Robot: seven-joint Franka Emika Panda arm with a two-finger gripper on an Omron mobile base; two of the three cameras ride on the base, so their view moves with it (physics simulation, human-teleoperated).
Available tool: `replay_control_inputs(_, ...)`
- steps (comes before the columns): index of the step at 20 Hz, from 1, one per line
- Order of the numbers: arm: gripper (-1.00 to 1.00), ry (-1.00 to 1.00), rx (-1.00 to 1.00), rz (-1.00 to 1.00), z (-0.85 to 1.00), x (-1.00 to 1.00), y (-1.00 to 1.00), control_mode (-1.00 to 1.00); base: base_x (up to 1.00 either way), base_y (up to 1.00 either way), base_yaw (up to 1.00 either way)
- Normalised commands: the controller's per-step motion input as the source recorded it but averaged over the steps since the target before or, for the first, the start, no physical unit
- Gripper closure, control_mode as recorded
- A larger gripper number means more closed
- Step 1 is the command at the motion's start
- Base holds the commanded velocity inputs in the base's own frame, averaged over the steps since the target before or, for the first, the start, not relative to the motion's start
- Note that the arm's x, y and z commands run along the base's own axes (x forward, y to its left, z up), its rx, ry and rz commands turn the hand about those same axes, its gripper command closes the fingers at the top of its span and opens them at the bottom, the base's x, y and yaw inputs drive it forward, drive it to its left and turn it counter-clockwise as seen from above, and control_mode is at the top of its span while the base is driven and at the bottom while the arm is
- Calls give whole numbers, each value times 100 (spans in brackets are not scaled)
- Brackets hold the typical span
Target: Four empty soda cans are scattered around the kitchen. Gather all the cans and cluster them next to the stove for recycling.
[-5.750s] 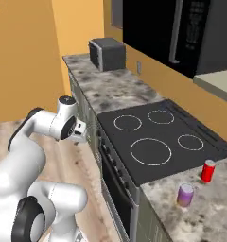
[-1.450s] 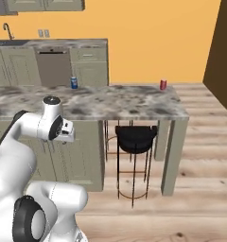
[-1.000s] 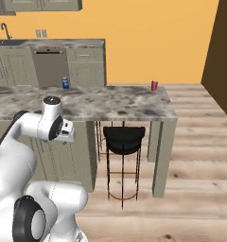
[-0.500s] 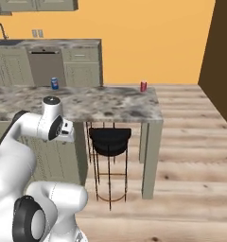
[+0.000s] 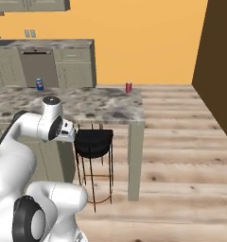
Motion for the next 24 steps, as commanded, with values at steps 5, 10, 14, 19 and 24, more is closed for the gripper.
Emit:
replay_control_inputs(5,-100,0,0,0,0,0,0,100,34,-50,0)
replay_control_inputs(10,-100,0,0,0,0,0,0,100,27,-54,0)
replay_control_inputs(14,-100,0,0,0,0,0,0,100,26,-53,0)
replay_control_inputs(19,-100,0,0,0,0,0,0,100,29,-52,0)
replay_control_inputs(24,-100,0,0,0,0,0,0,100,32,-50,0)
